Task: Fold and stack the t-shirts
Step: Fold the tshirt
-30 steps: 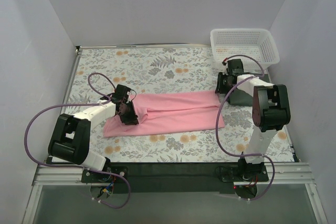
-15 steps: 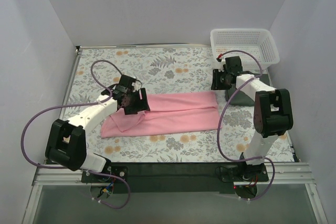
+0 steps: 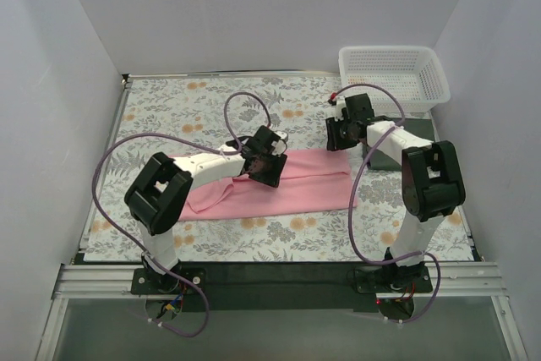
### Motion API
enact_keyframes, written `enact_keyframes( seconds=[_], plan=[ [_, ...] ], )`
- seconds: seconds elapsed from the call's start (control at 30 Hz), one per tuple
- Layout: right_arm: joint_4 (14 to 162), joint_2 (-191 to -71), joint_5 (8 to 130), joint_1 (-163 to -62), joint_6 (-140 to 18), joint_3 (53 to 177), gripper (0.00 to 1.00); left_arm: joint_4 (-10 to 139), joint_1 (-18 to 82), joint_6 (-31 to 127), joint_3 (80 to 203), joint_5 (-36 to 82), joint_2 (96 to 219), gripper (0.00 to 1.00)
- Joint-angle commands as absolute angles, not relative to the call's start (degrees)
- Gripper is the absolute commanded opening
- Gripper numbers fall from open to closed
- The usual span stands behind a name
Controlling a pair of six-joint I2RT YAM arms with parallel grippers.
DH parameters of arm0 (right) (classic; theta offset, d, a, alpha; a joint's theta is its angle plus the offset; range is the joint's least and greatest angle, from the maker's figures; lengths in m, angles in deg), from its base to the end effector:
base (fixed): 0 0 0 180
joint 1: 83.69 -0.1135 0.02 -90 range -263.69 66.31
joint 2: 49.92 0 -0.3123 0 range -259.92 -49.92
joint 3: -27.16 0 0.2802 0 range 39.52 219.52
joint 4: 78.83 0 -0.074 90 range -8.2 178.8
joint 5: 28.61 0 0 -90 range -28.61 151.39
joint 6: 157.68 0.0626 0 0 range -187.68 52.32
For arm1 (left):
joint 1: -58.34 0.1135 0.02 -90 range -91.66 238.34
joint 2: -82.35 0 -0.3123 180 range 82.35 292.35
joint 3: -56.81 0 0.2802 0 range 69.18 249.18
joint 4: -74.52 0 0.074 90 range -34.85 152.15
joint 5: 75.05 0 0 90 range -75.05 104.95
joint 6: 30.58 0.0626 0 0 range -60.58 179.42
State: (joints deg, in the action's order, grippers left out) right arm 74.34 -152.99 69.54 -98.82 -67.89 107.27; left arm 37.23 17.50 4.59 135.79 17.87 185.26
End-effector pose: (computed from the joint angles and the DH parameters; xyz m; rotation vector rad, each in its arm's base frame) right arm 0.4190 0.1225 0.2046 -0.3901 2.4179 0.2893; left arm 0.3093 -0.2716 0.1846 -0.3210 2.7658 -0.5771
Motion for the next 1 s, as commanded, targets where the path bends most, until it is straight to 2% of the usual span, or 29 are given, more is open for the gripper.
enact_keyframes(
  seconds=[0.0,0.17,0.5,0.67,0.83,0.97],
  plan=[
    [74.1,-154.8,70.5,-100.3,-69.9,109.8,0.38,40.1,15.9,10.7,139.8,12.7,186.8,0.42],
    [73.7,-157.1,70.4,-101.9,-70.3,110.7,0.37,42.4,15.7,11.7,139.1,12.4,188.7,0.34],
    [73.4,-160.8,64.7,-101.9,-70.7,111.4,0.36,43.0,15.7,10.0,132.6,14.6,188.3,0.27],
    [72.9,-161.6,65.1,-101.6,-70.8,113.1,0.35,41.8,15.6,9.0,132.5,14.9,185.0,0.3],
    [72.5,-161.5,66.1,-101.7,-70.8,113.2,0.35,41.8,15.6,9.7,135.4,17.1,180.8,0.43],
    [72.3,-161.4,65.7,-101.7,-71.1,113.2,0.35,44.6,15.6,10.5,136.2,15.8,180.7,0.41]
  ],
)
